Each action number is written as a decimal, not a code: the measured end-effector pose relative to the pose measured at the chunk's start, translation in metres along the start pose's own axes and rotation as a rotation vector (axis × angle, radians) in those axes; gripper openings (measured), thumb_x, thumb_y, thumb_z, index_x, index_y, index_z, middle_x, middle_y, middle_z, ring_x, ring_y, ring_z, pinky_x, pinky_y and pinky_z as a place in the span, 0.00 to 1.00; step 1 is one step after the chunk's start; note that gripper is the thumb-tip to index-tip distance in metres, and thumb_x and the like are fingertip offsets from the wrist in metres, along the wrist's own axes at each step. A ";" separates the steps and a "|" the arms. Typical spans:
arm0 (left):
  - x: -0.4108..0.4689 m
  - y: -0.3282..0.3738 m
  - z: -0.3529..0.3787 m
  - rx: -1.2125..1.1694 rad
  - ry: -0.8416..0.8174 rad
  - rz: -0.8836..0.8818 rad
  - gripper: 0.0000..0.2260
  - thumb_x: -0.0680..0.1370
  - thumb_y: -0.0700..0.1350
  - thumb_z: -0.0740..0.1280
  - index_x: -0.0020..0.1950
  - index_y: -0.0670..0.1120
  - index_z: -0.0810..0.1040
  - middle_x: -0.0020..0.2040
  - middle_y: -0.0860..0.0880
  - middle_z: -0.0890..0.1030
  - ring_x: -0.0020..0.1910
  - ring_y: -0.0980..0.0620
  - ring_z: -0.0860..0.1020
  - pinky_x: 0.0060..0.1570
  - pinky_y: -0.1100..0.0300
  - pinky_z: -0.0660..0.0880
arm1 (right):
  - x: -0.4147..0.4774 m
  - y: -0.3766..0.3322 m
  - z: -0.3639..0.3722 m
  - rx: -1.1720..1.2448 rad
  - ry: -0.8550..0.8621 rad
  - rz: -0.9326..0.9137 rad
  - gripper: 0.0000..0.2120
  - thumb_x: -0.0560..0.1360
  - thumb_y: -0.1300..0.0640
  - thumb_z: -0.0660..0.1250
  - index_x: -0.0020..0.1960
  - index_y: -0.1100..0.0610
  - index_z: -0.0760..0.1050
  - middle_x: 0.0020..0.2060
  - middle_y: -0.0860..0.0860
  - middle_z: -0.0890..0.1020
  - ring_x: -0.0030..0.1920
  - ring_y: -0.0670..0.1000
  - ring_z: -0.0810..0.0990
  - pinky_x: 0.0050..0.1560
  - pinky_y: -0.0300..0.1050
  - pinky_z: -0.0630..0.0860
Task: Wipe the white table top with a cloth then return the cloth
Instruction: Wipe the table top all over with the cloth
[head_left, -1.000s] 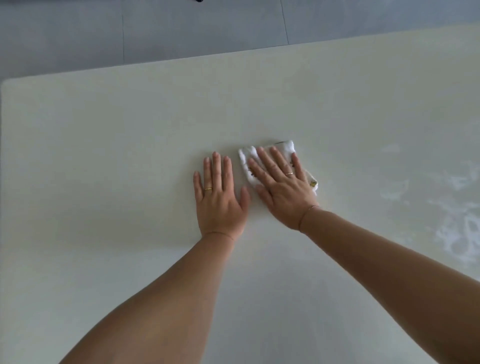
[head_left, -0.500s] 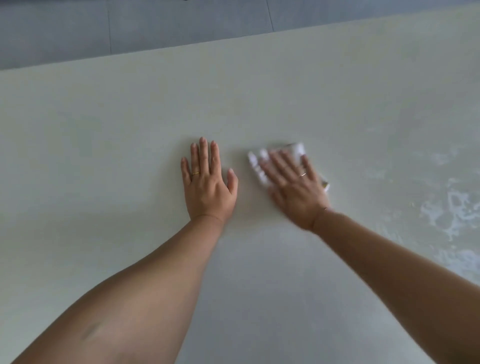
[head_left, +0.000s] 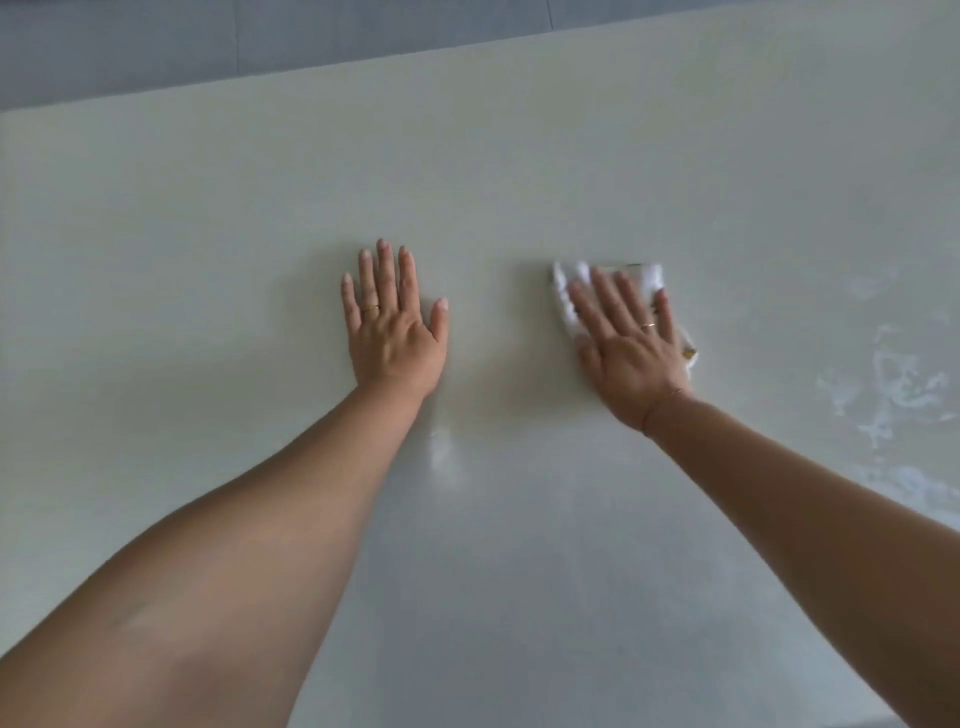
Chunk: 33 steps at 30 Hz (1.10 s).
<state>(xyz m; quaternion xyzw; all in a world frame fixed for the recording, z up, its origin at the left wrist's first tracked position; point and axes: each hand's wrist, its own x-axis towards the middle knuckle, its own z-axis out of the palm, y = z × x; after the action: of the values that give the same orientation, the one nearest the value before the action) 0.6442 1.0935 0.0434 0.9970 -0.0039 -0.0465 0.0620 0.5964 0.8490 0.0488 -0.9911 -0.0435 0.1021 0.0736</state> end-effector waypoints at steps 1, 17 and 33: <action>-0.010 0.003 -0.002 -0.015 0.027 0.001 0.29 0.81 0.54 0.54 0.78 0.43 0.52 0.79 0.43 0.51 0.78 0.44 0.48 0.75 0.47 0.41 | 0.003 0.002 0.000 0.060 0.000 0.138 0.27 0.80 0.48 0.48 0.77 0.44 0.43 0.77 0.46 0.47 0.77 0.49 0.42 0.74 0.55 0.35; -0.179 0.034 0.034 -0.018 -0.038 0.104 0.28 0.80 0.56 0.48 0.78 0.43 0.52 0.78 0.45 0.54 0.78 0.47 0.51 0.75 0.48 0.49 | -0.074 -0.044 0.019 0.097 -0.007 0.235 0.29 0.79 0.47 0.48 0.77 0.45 0.41 0.77 0.47 0.43 0.76 0.51 0.38 0.72 0.55 0.30; -0.178 0.035 0.028 -0.091 0.034 0.091 0.27 0.78 0.49 0.53 0.76 0.41 0.60 0.76 0.42 0.60 0.76 0.44 0.57 0.75 0.48 0.52 | -0.178 -0.068 0.037 0.043 -0.064 -0.207 0.27 0.79 0.47 0.49 0.77 0.47 0.51 0.77 0.48 0.53 0.77 0.54 0.47 0.73 0.61 0.46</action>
<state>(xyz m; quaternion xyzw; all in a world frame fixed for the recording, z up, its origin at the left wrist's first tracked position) 0.4644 1.0578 0.0367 0.9925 -0.0460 -0.0270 0.1096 0.4102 0.9026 0.0580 -0.9757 -0.1459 0.1263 0.1034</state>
